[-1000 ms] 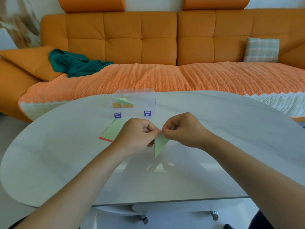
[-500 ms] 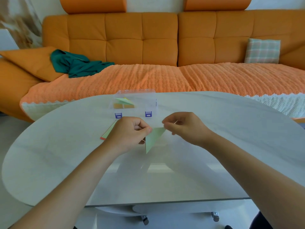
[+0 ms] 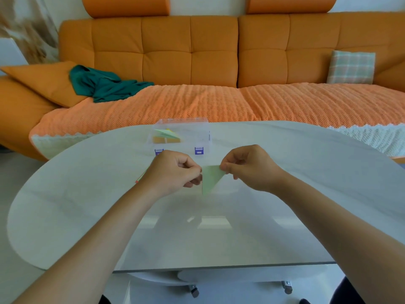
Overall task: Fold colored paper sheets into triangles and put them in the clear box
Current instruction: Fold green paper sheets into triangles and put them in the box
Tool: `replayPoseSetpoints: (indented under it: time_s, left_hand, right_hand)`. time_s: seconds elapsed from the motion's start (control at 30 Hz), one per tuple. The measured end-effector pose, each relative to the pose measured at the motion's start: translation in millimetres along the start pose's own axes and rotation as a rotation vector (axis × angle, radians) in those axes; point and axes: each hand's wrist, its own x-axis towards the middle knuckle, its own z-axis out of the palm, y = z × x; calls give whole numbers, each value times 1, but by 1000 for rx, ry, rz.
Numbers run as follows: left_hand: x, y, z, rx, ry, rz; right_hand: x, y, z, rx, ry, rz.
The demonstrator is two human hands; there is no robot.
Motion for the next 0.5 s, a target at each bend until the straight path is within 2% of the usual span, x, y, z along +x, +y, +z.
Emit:
replayPoseSetpoints:
  time_s: [0.13,0.27,0.4,0.5]
  left_hand:
    - [7,-9,-6,-138,212,10]
    - [2,-11,16,-230,116,35]
    - [2,-11,26,-190,223,74]
    - [2,-10,26,-117,225,106]
  right_hand:
    - [1,3,-5,90,92,77]
    - [0,2,3,219,72,97]
    - [-1,-1,14,256,24,89]
    - [-2,0,15,156,-22,90]
